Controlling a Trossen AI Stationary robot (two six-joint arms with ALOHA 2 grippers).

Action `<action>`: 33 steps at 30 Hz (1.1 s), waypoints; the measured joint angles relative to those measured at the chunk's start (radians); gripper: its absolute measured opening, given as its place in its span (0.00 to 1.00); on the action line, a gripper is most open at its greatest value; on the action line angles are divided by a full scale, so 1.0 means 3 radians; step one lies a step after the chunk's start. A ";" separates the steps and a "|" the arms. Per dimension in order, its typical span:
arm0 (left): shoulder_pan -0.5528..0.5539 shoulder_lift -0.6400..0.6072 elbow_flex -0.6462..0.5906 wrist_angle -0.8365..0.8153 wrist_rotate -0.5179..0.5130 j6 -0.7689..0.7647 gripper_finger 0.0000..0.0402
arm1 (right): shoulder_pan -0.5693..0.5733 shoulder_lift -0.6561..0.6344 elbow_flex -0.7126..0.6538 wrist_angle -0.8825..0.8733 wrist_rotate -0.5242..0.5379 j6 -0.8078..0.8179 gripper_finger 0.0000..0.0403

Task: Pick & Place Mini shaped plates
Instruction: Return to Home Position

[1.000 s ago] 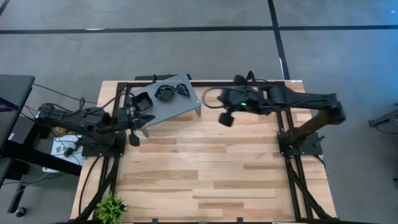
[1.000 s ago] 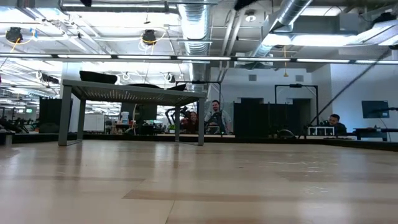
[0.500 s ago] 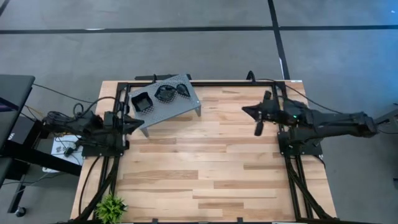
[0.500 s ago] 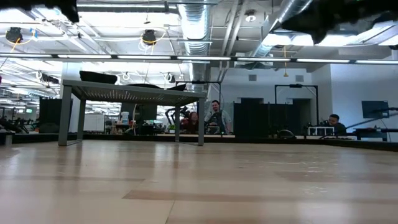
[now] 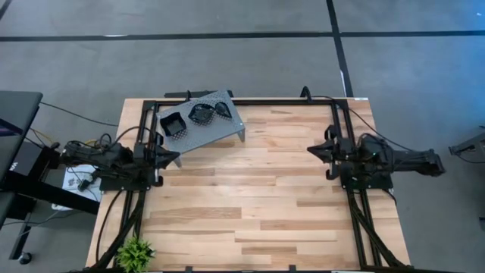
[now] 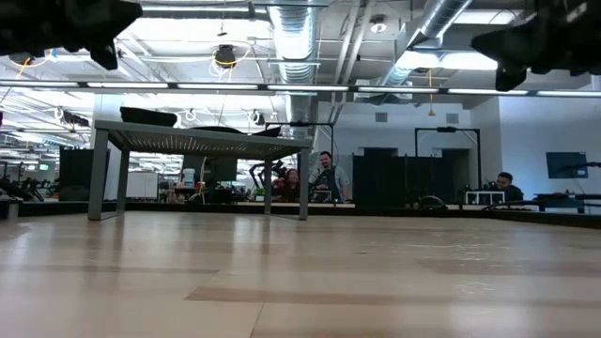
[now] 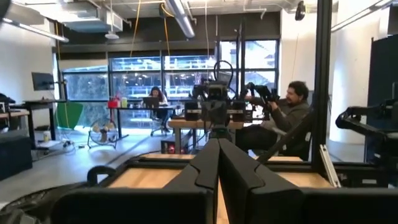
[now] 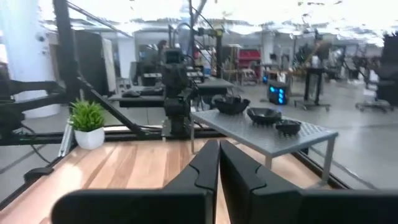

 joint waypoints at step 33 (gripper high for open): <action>0.0065 0.0089 -0.0284 0.0235 0.0007 -0.0561 0.03 | 0.0264 -0.0345 -0.0308 -0.0296 -0.0225 0.0085 0.02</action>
